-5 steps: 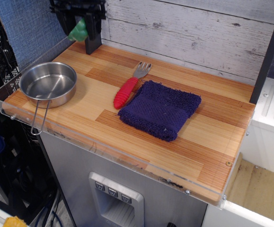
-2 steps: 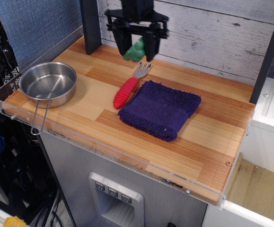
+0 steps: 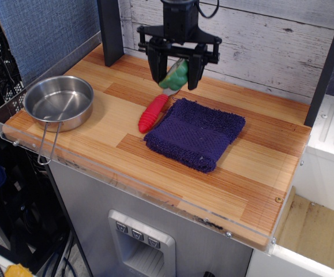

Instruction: Put the green pepper on the purple cloth.

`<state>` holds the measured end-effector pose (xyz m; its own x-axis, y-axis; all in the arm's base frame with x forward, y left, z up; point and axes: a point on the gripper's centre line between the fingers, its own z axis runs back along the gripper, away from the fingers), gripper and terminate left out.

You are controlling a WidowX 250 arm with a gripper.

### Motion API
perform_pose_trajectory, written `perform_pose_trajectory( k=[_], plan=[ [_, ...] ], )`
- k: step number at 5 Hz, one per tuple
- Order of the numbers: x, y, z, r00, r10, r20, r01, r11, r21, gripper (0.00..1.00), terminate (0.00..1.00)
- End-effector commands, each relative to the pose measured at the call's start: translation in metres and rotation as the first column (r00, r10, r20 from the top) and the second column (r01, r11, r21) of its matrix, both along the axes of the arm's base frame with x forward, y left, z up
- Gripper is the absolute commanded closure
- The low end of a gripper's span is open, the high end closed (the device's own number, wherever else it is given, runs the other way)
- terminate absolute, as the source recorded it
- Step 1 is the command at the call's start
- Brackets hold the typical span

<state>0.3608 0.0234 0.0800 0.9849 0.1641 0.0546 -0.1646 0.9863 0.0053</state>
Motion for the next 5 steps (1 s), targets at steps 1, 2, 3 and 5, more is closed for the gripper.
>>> perform_pose_trajectory(
  k=[1, 2, 3, 5],
  plan=[
    [-0.006, -0.002, -0.022, 0.999, -0.005, -0.038, 0.007, 0.998, 0.061, 1.00, 0.00],
    [-0.014, -0.003, -0.037, 0.997, -0.018, -0.072, 0.023, 0.997, 0.080, 1.00, 0.00],
    [-0.021, -0.005, -0.049, 0.994, -0.029, -0.102, 0.038, 0.995, 0.088, 1.00, 0.00],
    [-0.031, -0.013, -0.053, 0.993, -0.052, -0.106, 0.062, 0.994, 0.092, 1.00, 0.00]
  ],
)
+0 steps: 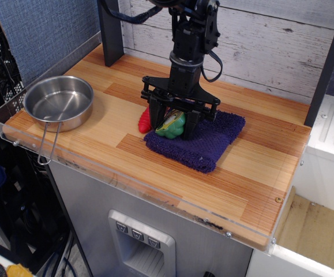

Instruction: Put the green pepper on the purple cloth.

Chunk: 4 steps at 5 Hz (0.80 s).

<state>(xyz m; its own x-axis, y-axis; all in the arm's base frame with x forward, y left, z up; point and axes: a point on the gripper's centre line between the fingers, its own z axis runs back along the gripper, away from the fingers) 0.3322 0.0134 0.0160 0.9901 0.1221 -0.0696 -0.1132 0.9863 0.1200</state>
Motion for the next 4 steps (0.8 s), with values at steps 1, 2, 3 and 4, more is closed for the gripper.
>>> perform_pose_trajectory(
  k=[1, 2, 3, 4],
  plan=[
    [-0.004, -0.005, 0.018, 0.998, -0.034, 0.053, 0.034, 0.999, -0.005, 0.00, 0.00],
    [-0.007, -0.001, 0.031, 0.996, -0.027, 0.082, 0.028, 1.000, -0.014, 0.00, 0.00],
    [-0.011, 0.008, 0.053, 0.990, -0.008, 0.140, 0.010, 1.000, -0.016, 0.00, 0.00],
    [-0.020, 0.023, 0.083, 0.977, 0.028, 0.211, -0.020, 0.999, -0.040, 0.00, 0.00]
  ],
)
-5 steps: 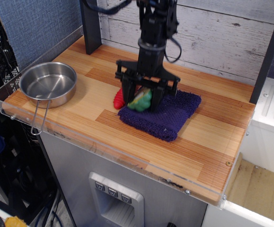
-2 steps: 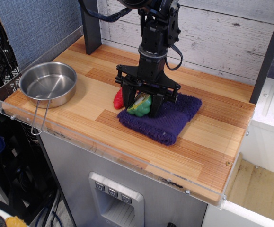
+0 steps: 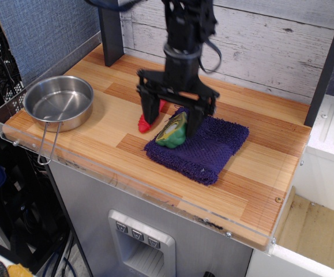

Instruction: Put the green pepper on the purple cloth.

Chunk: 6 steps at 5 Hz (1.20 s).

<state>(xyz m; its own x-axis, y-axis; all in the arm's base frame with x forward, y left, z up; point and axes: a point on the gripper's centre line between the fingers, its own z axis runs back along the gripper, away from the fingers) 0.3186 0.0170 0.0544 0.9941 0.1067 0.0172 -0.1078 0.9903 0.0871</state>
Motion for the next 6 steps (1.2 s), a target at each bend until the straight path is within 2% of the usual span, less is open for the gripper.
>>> perform_pose_trajectory(
  k=[1, 2, 3, 5, 6],
  plan=[
    [-0.014, 0.034, 0.068, 0.988, 0.071, 0.139, -0.065, 0.997, -0.049, 0.00, 0.00],
    [-0.015, 0.048, 0.089, 0.984, 0.099, 0.150, -0.089, 0.993, -0.072, 0.00, 0.00],
    [-0.009, 0.053, 0.089, 0.987, 0.087, 0.138, -0.074, 0.993, -0.092, 0.00, 0.00],
    [0.001, 0.051, 0.083, 0.994, -0.001, 0.107, 0.008, 0.998, -0.062, 0.00, 0.00],
    [0.001, 0.051, 0.082, 0.993, -0.032, 0.110, 0.037, 0.998, -0.051, 0.00, 0.00]
  ],
)
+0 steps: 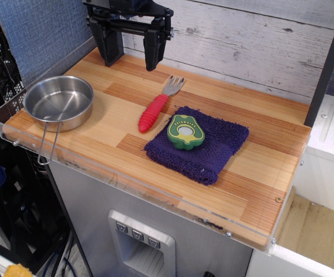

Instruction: Put the green pepper on the purple cloth.

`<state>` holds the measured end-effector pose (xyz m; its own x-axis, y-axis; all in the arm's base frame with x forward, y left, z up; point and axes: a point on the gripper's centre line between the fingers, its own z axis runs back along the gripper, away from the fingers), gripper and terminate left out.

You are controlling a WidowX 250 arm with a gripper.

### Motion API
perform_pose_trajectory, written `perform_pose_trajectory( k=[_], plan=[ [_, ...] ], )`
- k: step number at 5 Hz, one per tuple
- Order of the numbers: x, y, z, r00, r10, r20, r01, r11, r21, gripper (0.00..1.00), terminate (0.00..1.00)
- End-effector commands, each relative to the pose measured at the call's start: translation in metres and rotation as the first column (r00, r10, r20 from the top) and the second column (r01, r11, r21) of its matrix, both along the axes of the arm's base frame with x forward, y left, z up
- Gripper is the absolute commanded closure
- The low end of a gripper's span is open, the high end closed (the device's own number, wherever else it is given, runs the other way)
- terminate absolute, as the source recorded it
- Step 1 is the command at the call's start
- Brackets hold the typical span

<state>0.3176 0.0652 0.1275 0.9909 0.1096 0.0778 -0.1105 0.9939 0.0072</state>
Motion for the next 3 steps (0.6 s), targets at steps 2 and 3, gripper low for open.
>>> perform_pose_trajectory(
  k=[2, 3],
  plan=[
    [0.0020, 0.0025, 0.0093, 0.999, -0.032, 0.041, 0.031, 0.999, 0.022, 0.00, 0.00],
    [0.0020, 0.0025, 0.0093, 0.999, -0.032, 0.041, 0.031, 0.999, 0.022, 0.00, 1.00]
  ],
)
